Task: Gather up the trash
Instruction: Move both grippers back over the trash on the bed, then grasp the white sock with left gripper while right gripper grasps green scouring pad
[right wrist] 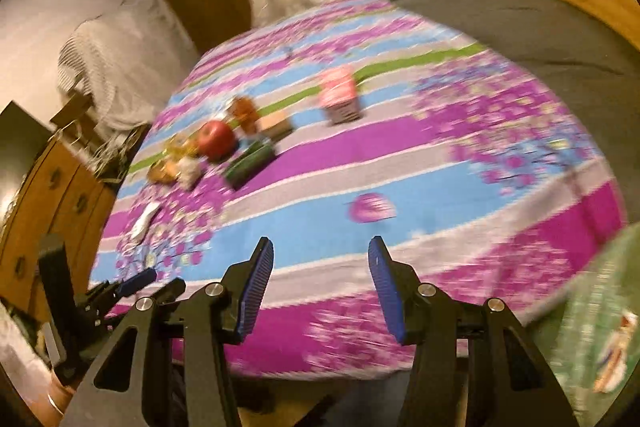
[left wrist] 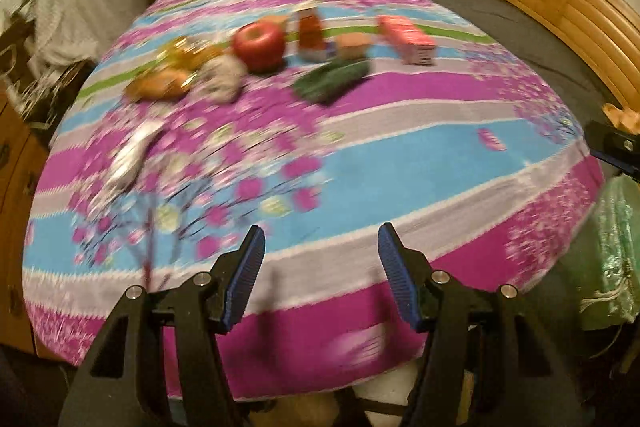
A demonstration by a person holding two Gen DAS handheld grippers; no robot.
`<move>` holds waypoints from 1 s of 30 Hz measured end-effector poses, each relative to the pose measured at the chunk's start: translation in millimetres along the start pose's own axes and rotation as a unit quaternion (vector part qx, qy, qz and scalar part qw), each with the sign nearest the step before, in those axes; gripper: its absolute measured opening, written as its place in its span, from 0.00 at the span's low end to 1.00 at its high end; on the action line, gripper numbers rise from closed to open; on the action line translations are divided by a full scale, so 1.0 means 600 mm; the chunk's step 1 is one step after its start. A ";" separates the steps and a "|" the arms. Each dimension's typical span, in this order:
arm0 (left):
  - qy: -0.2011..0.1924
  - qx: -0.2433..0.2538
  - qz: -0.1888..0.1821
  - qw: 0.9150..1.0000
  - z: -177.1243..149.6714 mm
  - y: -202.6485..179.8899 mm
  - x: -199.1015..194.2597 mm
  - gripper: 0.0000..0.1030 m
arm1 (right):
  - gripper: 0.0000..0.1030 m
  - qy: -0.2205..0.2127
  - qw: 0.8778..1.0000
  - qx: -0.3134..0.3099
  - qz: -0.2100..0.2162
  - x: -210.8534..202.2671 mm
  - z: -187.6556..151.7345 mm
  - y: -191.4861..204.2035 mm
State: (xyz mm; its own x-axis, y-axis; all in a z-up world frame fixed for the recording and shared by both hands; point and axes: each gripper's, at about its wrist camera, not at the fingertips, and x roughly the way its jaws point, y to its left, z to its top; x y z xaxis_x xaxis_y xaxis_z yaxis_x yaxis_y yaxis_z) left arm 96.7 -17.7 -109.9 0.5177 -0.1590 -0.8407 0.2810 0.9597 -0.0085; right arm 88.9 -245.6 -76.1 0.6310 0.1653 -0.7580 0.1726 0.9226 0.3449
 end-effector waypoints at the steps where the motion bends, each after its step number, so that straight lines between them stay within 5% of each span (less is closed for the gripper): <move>1: 0.002 -0.009 0.002 1.000 -0.005 0.015 -0.001 0.55 | 0.51 0.011 1.000 0.000 0.008 0.023 0.002 0.012; 9: 0.000 -0.100 0.030 0.995 -0.026 0.155 -0.017 0.55 | 0.52 0.066 0.996 0.016 0.055 0.164 0.019 0.085; 11: -0.007 -0.111 0.037 0.993 -0.019 0.180 -0.016 0.55 | 0.59 0.071 0.995 0.024 0.060 0.194 0.030 0.098; 18: -0.031 -0.126 0.033 0.991 0.048 0.256 0.022 0.62 | 0.61 0.074 0.993 0.053 0.082 0.282 0.094 0.136; 26: -0.006 -0.128 0.016 0.992 0.095 0.290 0.098 0.64 | 0.61 0.103 0.986 0.118 0.062 0.400 0.128 0.160; 30: 0.017 -0.125 0.013 0.992 0.098 0.294 0.127 0.50 | 0.59 0.105 0.985 0.124 0.054 0.439 0.137 0.184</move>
State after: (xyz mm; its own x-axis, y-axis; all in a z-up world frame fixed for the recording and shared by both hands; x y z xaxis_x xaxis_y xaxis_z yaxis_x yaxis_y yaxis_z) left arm 233.2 125.6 -143.6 0.4936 -0.1298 -0.8600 0.0569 0.9915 -0.1170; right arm 336.2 -129.0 -191.9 0.4906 0.3509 -0.7976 0.3091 0.7857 0.5358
